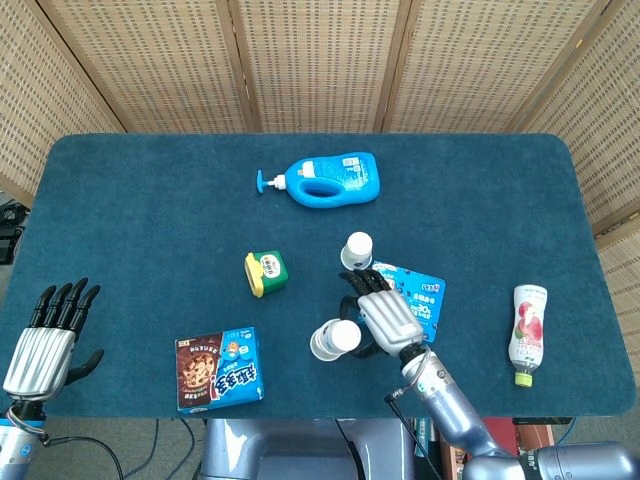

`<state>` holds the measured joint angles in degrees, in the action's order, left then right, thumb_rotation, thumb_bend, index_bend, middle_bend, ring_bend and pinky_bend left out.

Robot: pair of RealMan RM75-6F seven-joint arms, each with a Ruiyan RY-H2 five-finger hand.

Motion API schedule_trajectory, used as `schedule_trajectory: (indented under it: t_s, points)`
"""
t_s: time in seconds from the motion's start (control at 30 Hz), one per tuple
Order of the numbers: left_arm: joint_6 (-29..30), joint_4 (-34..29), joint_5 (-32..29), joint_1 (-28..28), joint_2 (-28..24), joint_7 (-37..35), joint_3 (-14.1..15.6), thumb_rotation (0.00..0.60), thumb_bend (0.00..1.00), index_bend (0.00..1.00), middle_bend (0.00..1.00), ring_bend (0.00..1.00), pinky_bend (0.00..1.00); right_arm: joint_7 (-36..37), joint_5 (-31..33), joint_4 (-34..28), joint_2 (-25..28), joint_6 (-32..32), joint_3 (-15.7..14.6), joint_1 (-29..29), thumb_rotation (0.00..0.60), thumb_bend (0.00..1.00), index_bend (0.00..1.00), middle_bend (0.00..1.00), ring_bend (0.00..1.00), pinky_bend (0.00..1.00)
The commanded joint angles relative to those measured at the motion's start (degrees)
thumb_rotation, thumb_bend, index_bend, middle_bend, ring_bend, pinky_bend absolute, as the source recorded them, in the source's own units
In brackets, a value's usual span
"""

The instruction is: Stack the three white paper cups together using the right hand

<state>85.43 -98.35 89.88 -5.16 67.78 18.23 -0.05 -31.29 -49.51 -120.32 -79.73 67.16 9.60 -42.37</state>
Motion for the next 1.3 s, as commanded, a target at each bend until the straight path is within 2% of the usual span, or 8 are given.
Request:
schedule_trajectory:
  t_s: [0.03,0.2,0.43,0.5,0.83,1.0,1.3]
  points:
    - [0.0,0.0,0.0,0.0,0.0,0.0,0.0,0.600,0.26,0.00,0.00,0.00,0.00,0.1,0.1,0.3,-0.5,-0.1,0.0,-0.3,0.600,0.10,0.56,0.18,0.00,0.09]
    - [0.1,-0.1,-0.1,0.1,-0.1,0.0,0.0,0.600,0.26,0.00,0.00,0.00,0.00,0.1,0.7,1.5,-1.5,-0.6,0.0,-0.8,0.600,0.10,0.55,0.14,0.00,0.09]
    - [-0.2,-0.1,-0.1,-0.1,0.0,0.1,0.0,0.600,0.26,0.00,0.00,0.00,0.00,0.7,0.5,3.6,-2.9,-0.5,-0.5,-0.8,0.600,0.10,0.36,0.05,0.00,0.09]
    - [-0.1,-0.1,-0.1,0.0,0.0,0.0,0.0,0.600,0.26,0.00,0.00,0.00,0.00,0.7,0.4,3.7,-2.9,-0.2,-0.5,-0.7,0.600,0.10,0.33,0.04,0.00,0.09]
    - [0.0,-0.2,0.0,0.0,-0.1,0.1,0.0,0.600,0.26,0.00,0.00,0.00,0.00,0.0,0.1,3.1,-1.1,0.2,0.1,-0.8,0.600,0.10,0.32,0.04,0.00,0.09]
    - [0.1,-0.2,0.0,0.0,-0.1,0.0,0.0,0.600,0.26,0.00,0.00,0.00,0.00,-1.4,1.5,3.5,0.9,-0.2,1.8,-2.2,0.600,0.10,0.32,0.04,0.00,0.09]
    - [-0.5,0.0,-0.1,-0.2,0.2,0.1,0.1,0.600,0.26,0.00,0.00,0.00,0.00,-1.3,2.5,10.0,2.6,-3.1,3.7,-4.5,0.600,0.10,0.32,0.05,0.00,0.09]
